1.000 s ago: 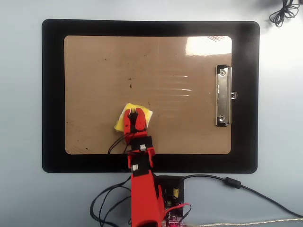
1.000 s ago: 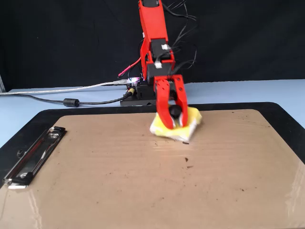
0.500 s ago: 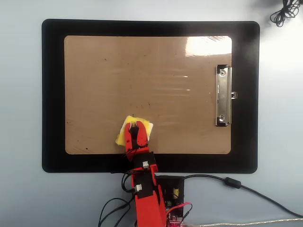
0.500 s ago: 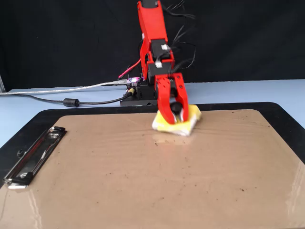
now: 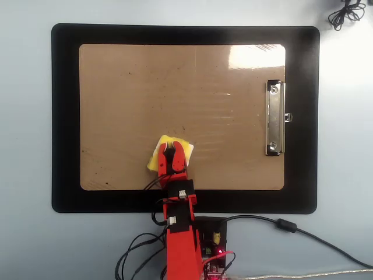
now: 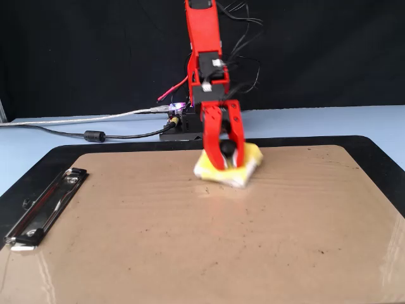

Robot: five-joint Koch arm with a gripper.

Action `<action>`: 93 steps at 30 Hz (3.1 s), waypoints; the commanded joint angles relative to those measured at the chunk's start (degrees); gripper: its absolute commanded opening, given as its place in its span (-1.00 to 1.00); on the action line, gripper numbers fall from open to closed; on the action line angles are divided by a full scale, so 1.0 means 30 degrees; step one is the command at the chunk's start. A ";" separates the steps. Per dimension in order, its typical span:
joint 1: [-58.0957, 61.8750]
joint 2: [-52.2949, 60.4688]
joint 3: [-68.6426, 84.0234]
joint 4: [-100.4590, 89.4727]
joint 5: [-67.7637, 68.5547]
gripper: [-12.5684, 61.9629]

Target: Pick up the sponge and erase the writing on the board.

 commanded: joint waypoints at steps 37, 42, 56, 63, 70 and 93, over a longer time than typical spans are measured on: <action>0.6855 0.1494 0.1289 -0.1055 0.2520 -0.88; 0.6885 0.2168 0.1436 -0.1201 0.2549 -0.88; -0.2168 -0.5010 -0.2432 -0.3311 -0.4424 -0.88; -0.2314 -0.5537 -0.3311 -0.3105 -0.4395 -0.88; -0.2578 -0.0820 -0.0059 -0.2051 -0.4277 -0.88; -1.6553 -0.6797 -0.6357 -0.2490 -1.1719 -0.88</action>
